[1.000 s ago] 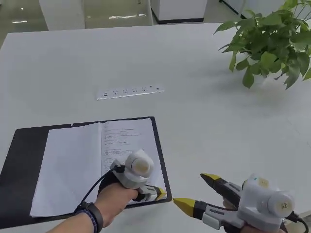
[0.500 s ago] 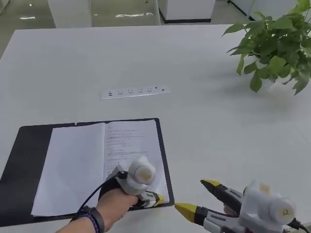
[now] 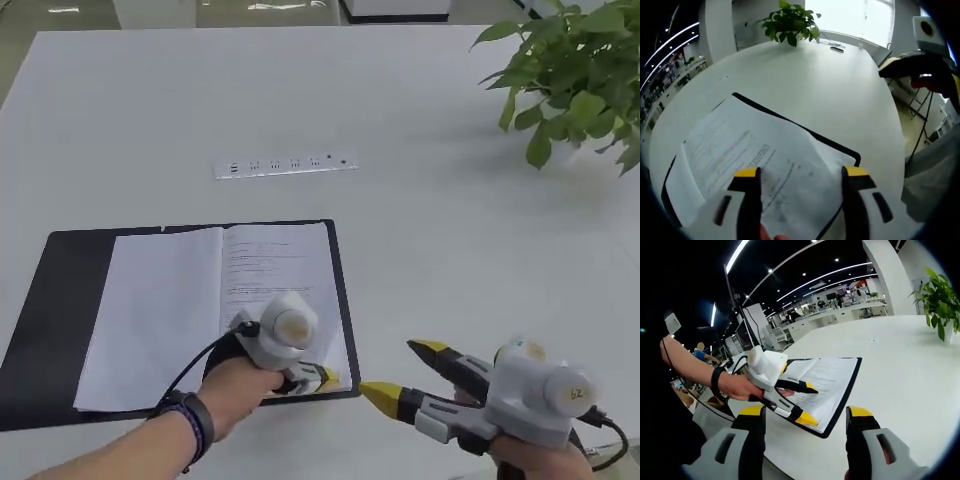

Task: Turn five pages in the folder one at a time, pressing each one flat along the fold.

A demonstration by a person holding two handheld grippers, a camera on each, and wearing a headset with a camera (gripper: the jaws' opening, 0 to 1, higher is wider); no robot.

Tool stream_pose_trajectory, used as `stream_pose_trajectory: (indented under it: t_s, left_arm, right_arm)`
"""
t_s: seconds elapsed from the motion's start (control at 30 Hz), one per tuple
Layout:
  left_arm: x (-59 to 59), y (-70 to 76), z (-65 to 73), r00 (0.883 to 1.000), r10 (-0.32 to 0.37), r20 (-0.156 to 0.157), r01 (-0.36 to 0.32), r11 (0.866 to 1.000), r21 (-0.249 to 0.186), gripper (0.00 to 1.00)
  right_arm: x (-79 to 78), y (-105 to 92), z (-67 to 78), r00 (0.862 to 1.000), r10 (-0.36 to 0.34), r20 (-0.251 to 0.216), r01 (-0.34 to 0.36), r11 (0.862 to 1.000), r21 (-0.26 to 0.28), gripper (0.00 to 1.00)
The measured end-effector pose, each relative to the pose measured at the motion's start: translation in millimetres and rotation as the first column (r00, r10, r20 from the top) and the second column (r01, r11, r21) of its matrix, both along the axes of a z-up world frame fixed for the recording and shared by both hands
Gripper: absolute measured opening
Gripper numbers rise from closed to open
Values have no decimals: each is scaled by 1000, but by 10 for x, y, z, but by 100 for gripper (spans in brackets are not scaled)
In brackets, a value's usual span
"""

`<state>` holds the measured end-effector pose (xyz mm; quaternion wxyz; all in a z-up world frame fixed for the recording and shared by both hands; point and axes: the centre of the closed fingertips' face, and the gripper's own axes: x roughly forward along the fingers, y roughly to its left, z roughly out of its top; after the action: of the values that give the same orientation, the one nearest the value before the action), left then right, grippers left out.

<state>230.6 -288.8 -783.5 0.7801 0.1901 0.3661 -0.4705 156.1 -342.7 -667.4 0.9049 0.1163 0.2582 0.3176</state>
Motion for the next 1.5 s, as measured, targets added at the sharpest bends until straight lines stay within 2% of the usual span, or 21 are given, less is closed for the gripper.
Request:
stream_pose_trajectory:
  t_s: [0.1, 0.2, 0.43, 0.63, 0.73, 1.17, 1.27, 1.4, 1.5]
  left_arm:
    - [7, 6, 9, 1000, 5, -1, -5, 1000, -6, 63]
    - [37, 18, 25, 1000, 26, -15, -27, 999, -25, 61]
    - [36, 16, 18, 1000, 22, -9, -22, 999, -24, 60]
    - [40, 17, 14, 1000, 25, -5, -25, 999, -23, 59]
    - [37, 19, 16, 1000, 25, -6, -25, 999, -22, 60]
    - [36, 27, 14, 999, 31, -8, -31, 999, -27, 59]
    - [37, 26, 13, 999, 31, -8, -31, 999, -27, 59]
    - [39, 24, 9, 999, 33, -7, -33, 999, -26, 60]
    - [39, 21, 8, 999, 35, -7, -36, 999, -22, 60]
  right_arm:
    - [28, 10, 2, 1000, 2, 0, -2, 1000, 10, 64]
    - [61, 39, -36, 999, 34, 13, -34, 999, -18, 65]
    - [249, 96, -122, 999, 46, 6, -46, 999, 7, 59]
    - [474, 131, -205, 1000, 15, -14, -14, 997, 71, 55]
    - [532, 163, -213, 1000, 12, -19, -11, 996, 88, 52]
    - [663, 254, -432, 997, 37, -71, -29, 994, 104, 46]
    - [725, 262, -458, 996, 24, -84, -13, 992, 126, 44]
    - [811, 267, -482, 995, -8, -100, 26, 984, 176, 33]
    - [873, 278, -578, 991, -29, -134, 54, 980, 193, 33]
